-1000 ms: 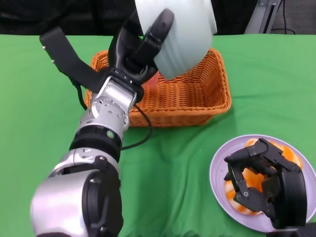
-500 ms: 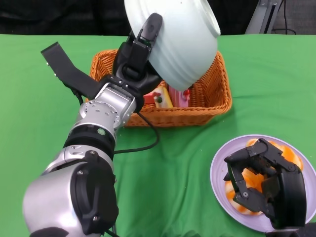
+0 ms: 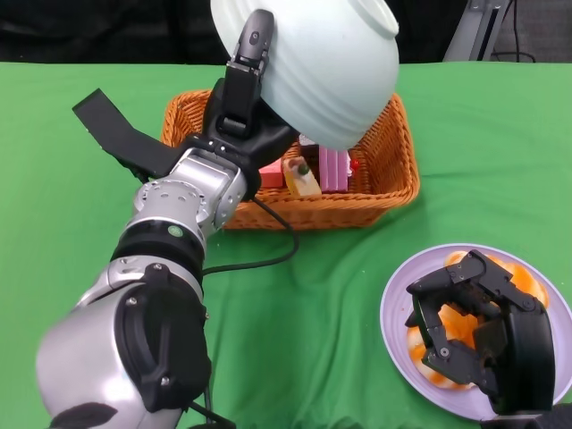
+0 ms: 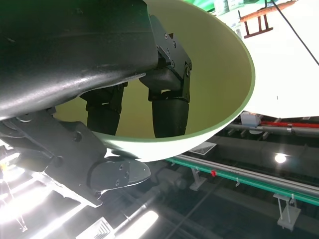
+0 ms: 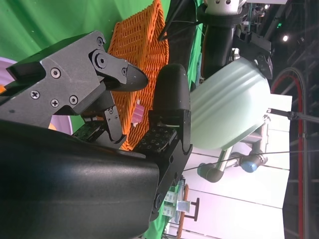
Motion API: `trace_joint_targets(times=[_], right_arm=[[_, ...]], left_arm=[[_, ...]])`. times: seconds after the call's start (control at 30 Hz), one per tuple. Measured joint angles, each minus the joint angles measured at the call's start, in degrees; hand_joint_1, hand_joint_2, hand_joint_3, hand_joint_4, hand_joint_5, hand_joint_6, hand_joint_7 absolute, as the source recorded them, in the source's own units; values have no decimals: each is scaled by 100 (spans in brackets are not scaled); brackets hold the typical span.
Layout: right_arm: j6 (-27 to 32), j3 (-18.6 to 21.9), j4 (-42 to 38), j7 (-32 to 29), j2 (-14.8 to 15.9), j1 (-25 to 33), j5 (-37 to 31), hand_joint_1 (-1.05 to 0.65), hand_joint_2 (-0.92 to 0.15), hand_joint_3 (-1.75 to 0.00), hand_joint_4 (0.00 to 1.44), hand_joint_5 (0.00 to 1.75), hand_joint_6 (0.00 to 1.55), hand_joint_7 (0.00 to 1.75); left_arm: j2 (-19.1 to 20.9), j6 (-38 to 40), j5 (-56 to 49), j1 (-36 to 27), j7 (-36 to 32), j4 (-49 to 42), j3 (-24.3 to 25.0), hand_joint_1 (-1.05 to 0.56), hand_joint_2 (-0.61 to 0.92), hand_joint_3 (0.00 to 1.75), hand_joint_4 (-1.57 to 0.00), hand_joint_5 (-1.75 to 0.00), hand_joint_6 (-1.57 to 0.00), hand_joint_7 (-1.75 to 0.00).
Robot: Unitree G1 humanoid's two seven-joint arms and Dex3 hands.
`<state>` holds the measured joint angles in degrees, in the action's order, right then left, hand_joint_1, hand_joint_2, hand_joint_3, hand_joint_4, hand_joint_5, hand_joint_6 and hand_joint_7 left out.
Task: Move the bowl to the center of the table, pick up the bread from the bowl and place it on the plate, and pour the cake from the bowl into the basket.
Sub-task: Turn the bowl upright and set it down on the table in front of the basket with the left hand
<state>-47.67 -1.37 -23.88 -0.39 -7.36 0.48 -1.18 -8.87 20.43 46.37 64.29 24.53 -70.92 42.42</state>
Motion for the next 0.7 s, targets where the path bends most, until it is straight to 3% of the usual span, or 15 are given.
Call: trace_joint_targets(times=[0.33,0.7], right_arm=[[-7,1,-11,-30,-12,0,-6,-8,-56,-91,77,152,76,120],[-6,-6,-10,46,27,0,10,-8,-58,-88,75,151,74,121]], left_arm=[[68,67,1,1,-12,-25,65,-14,91,57,-69,-175,-57,-174],[69,63,13,9,-61,-25,63,-23,92,49,-67,-175,-52,-174]])
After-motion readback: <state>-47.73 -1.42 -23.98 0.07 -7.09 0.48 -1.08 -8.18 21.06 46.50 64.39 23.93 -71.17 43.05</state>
